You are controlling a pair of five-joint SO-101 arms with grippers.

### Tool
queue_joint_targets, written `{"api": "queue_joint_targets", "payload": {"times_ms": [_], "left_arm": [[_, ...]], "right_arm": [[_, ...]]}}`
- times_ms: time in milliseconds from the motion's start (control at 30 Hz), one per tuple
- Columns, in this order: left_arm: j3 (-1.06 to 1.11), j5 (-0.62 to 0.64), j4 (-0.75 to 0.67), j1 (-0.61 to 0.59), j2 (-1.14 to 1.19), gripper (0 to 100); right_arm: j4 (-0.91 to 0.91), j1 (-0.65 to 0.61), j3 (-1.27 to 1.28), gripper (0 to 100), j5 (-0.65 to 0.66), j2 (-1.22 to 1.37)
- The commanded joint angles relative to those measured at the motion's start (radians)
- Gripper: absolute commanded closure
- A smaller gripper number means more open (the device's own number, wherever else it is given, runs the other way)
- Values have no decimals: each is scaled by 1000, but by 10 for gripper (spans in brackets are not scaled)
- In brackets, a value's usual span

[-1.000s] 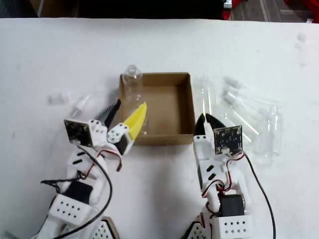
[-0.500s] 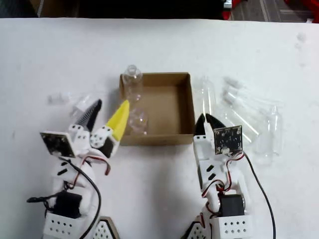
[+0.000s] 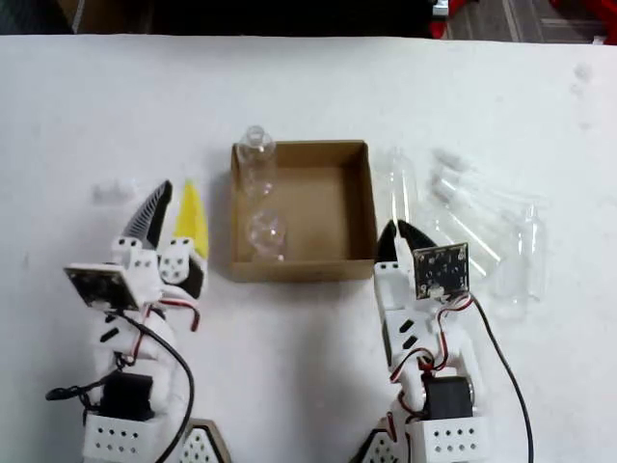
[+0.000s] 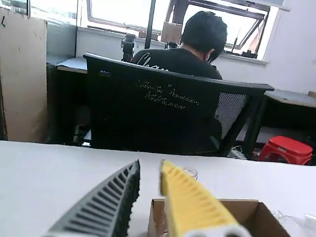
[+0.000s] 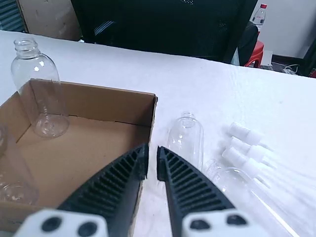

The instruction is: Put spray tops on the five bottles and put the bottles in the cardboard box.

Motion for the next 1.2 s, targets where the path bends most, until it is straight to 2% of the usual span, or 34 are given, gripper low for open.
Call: {"api": "queue_joint_targets", "payload": {"times_ms": [0,67,200,300,567,867,1167], "left_arm": [[48,-172,-8,-18,-8,976],[46,-218,103,-67,-8,973],[46,-117,284,-124,-10,969],[46,-52,342,-130,-10,969],[46,-55,594,-122,-10,966],[46,-48,982,-130,-10,965],[46,-48,987,-163,-10,969]], "right_arm": [[-2,7,9,981,12,-2],[-2,7,9,981,12,-2],[-4,4,9,981,12,-2],[-2,1,9,981,12,-2],[-2,1,9,981,12,-1],[-2,2,9,981,12,-1],[-2,7,9,981,12,-1]]}}
